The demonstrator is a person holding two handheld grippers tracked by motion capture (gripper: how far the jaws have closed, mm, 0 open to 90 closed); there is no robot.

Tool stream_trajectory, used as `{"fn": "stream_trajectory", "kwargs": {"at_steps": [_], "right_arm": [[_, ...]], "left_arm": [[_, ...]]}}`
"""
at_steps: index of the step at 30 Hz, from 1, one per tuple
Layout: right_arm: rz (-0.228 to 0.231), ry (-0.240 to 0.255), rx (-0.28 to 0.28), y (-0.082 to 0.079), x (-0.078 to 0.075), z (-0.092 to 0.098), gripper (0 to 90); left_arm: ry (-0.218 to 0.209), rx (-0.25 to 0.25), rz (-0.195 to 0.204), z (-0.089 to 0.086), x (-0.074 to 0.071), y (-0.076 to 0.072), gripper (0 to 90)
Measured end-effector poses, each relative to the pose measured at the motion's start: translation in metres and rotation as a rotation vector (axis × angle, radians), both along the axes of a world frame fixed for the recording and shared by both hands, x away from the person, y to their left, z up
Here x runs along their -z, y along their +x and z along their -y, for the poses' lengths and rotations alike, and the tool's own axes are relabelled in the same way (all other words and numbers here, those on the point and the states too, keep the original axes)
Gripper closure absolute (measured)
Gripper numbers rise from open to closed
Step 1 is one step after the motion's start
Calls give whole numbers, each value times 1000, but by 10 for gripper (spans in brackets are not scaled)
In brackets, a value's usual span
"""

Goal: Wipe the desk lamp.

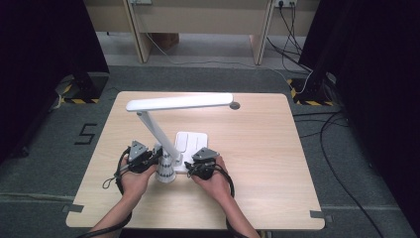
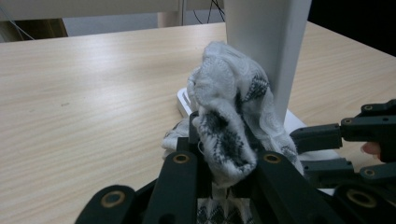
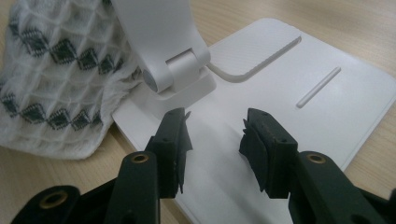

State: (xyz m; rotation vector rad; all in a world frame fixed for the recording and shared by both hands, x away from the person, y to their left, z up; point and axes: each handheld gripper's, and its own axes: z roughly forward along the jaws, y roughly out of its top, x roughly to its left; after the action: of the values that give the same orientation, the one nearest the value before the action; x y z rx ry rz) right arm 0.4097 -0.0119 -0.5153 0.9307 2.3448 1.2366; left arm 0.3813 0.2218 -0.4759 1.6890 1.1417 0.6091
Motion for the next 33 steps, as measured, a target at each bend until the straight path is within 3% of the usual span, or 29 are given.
{"fn": "stream_trajectory", "kwargs": {"at_steps": [11, 28, 33], "right_arm": [[1, 1, 0, 0, 0, 0, 590], [-1, 1, 0, 0, 0, 0, 591], [-1, 1, 1, 0, 0, 0, 590]], "left_arm": [[23, 27, -32, 1, 1, -3, 823], [16, 70, 32, -7, -24, -37, 823], [4, 102, 71, -5, -37, -47, 823]]}}
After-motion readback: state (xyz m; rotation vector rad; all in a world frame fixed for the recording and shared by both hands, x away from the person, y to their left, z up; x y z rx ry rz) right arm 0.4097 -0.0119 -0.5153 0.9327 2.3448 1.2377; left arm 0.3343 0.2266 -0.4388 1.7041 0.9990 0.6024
